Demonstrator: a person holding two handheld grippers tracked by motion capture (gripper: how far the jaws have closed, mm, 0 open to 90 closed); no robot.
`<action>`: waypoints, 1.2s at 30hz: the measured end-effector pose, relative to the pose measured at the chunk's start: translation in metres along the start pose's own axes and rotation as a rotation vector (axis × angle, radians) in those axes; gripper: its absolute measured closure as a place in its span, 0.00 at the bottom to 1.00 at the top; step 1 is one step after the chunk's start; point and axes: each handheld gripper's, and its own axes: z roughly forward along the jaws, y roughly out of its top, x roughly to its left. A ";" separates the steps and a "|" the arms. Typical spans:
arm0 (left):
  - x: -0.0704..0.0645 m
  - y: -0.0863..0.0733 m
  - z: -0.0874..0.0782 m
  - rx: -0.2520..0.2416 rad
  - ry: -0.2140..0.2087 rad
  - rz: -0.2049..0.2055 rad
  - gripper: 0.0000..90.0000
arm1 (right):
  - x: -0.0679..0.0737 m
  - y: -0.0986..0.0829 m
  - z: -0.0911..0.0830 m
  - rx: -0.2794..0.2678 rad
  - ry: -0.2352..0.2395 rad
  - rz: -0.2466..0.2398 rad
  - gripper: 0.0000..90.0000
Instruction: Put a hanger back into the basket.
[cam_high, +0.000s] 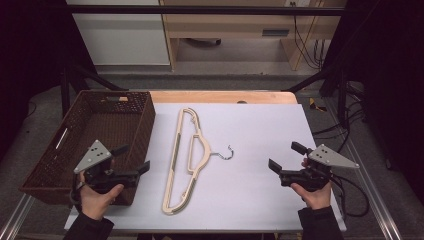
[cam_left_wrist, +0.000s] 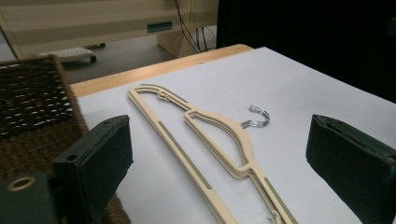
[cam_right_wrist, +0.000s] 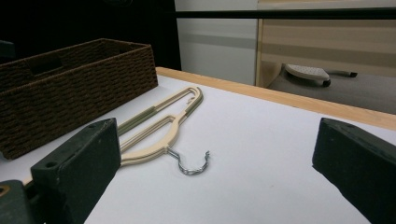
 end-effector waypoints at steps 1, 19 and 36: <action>-0.005 0.000 0.004 0.015 -0.002 0.006 0.08 | 0.000 0.000 0.000 0.004 0.004 -0.004 0.02; -0.052 -0.016 0.068 0.239 -0.075 0.062 0.19 | 0.003 -0.001 0.006 0.028 0.016 -0.010 0.02; -0.072 -0.053 0.130 0.482 -0.088 0.048 0.45 | 0.005 -0.003 0.011 0.049 0.024 -0.015 0.02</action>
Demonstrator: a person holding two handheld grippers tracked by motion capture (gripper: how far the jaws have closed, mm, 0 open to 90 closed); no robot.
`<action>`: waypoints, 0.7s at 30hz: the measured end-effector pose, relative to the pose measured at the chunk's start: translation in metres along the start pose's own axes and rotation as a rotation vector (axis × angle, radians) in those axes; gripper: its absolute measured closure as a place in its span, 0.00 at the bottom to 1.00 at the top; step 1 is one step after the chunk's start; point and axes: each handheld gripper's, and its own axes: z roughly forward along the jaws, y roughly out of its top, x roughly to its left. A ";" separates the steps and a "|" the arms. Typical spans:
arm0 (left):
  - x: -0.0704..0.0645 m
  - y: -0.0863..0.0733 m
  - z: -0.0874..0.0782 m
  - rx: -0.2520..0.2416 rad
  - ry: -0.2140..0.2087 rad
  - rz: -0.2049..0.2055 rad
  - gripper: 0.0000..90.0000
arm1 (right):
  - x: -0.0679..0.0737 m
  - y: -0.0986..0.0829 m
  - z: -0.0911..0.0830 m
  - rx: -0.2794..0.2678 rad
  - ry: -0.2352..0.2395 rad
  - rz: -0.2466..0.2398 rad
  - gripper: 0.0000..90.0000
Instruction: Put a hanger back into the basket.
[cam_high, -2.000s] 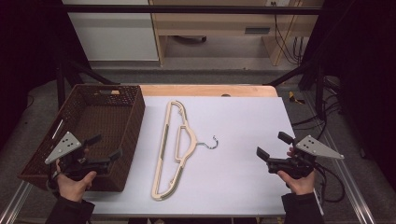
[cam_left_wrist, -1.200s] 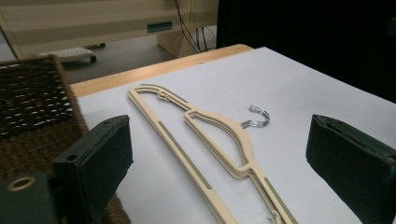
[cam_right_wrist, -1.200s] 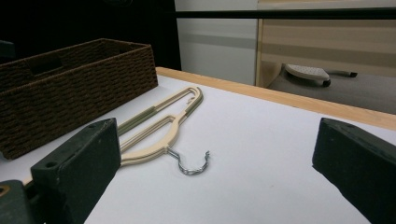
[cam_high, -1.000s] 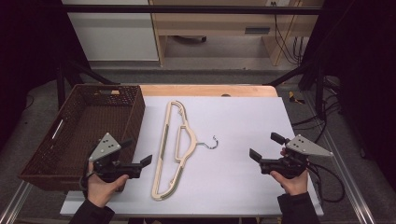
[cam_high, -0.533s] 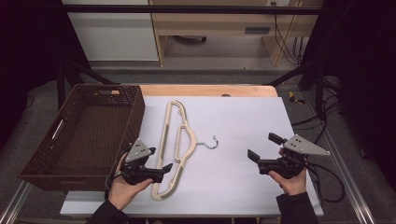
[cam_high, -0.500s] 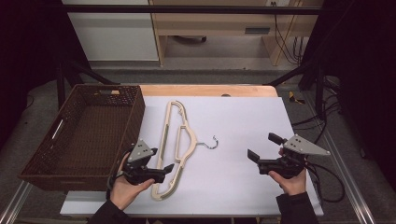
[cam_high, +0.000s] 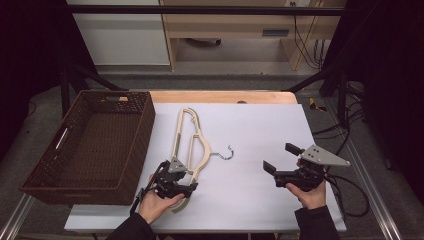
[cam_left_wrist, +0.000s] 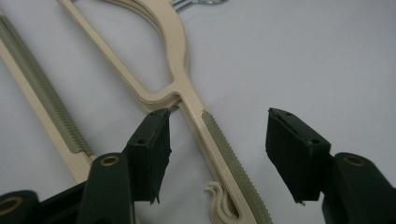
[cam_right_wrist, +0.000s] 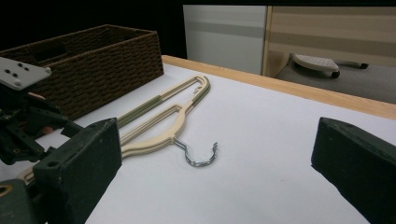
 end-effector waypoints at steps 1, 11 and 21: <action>0.000 0.000 0.003 0.011 0.006 0.003 0.47 | 0.000 0.000 0.000 0.003 0.002 0.003 0.02; 0.002 -0.001 0.020 0.072 0.020 -0.046 0.63 | 0.001 0.000 0.002 0.006 0.007 0.005 0.03; 0.004 -0.001 0.024 0.100 -0.016 -0.105 0.76 | 0.001 -0.001 0.004 0.014 0.016 0.001 0.03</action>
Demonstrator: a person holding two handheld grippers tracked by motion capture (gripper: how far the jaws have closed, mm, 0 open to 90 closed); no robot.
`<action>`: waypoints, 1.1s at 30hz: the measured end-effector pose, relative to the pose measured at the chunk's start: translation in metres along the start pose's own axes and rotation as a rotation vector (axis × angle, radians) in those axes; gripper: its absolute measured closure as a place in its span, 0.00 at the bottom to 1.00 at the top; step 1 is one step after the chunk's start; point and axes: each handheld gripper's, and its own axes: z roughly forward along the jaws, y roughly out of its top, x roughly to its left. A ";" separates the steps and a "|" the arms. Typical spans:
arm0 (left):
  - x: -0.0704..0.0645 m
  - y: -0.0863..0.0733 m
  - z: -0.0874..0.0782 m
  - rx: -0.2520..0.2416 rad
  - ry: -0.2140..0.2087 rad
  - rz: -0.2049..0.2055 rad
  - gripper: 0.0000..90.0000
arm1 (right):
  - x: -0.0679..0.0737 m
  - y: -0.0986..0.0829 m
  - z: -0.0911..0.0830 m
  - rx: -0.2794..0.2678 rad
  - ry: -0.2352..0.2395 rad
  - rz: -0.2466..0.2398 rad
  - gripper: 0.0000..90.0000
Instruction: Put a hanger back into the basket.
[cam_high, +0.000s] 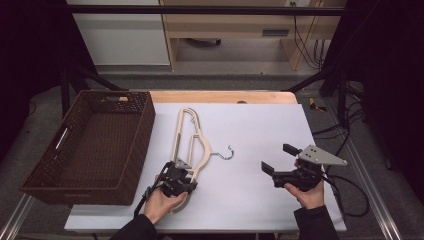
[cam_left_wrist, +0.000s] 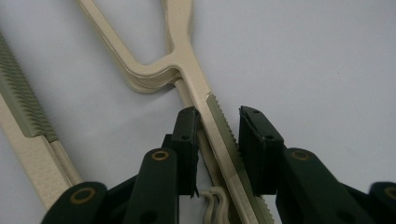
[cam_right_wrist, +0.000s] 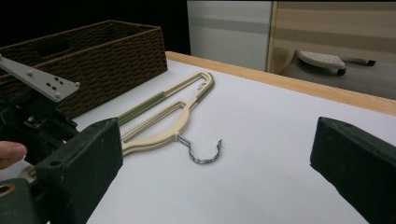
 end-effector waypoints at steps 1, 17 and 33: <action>0.000 0.000 0.000 0.001 0.000 -0.003 0.76 | 0.000 0.000 0.000 0.002 -0.002 -0.002 0.03; 0.001 0.001 -0.007 0.015 -0.018 -0.020 0.86 | 0.000 0.000 -0.001 0.003 0.002 -0.003 0.03; -0.004 -0.001 -0.019 -0.017 0.013 0.023 0.88 | 0.006 -0.003 0.007 0.013 0.028 -0.013 0.06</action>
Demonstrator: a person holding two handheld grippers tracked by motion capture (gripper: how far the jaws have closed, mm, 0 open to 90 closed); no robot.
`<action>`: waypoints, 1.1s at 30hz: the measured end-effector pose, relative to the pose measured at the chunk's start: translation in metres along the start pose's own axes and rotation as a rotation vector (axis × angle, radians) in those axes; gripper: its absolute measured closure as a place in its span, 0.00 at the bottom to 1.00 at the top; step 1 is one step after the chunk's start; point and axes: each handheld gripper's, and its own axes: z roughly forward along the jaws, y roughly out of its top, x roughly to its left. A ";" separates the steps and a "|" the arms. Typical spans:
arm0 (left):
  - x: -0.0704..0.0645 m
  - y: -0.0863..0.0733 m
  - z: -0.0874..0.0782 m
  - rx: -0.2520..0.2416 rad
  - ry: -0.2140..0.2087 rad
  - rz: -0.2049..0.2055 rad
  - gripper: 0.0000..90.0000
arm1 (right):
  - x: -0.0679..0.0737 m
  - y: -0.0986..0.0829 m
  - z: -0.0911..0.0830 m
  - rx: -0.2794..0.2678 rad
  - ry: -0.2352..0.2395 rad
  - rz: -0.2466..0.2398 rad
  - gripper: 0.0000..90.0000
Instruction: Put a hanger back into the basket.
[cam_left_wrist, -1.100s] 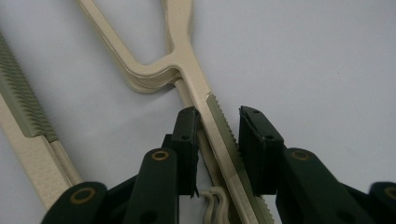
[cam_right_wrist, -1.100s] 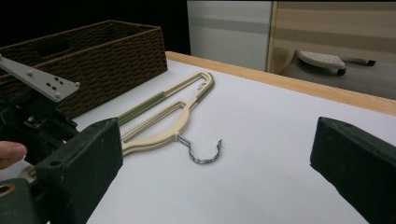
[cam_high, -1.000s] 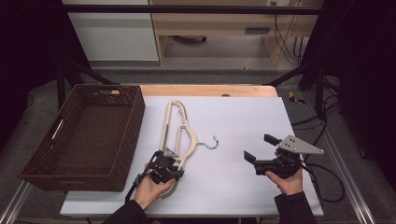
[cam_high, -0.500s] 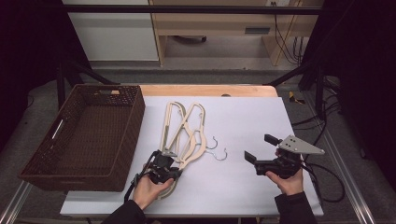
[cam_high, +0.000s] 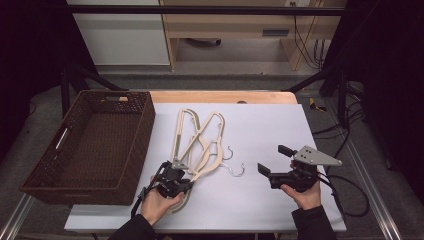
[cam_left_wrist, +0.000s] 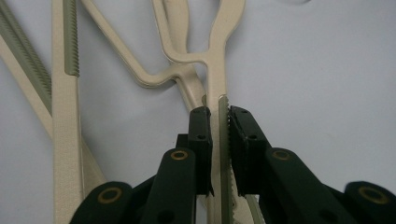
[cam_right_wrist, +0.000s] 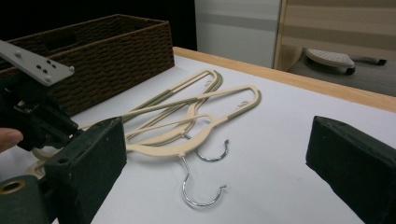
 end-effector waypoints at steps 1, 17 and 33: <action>0.000 0.001 -0.003 0.005 -0.004 0.006 0.88 | 0.001 0.000 0.001 0.003 0.004 -0.001 0.07; -0.003 0.002 -0.020 -0.019 0.006 0.029 0.88 | 0.029 -0.016 0.067 0.164 0.079 -0.073 0.25; -0.002 0.001 -0.020 -0.021 0.006 0.022 0.88 | 0.021 -0.037 0.138 0.347 0.123 -0.086 0.57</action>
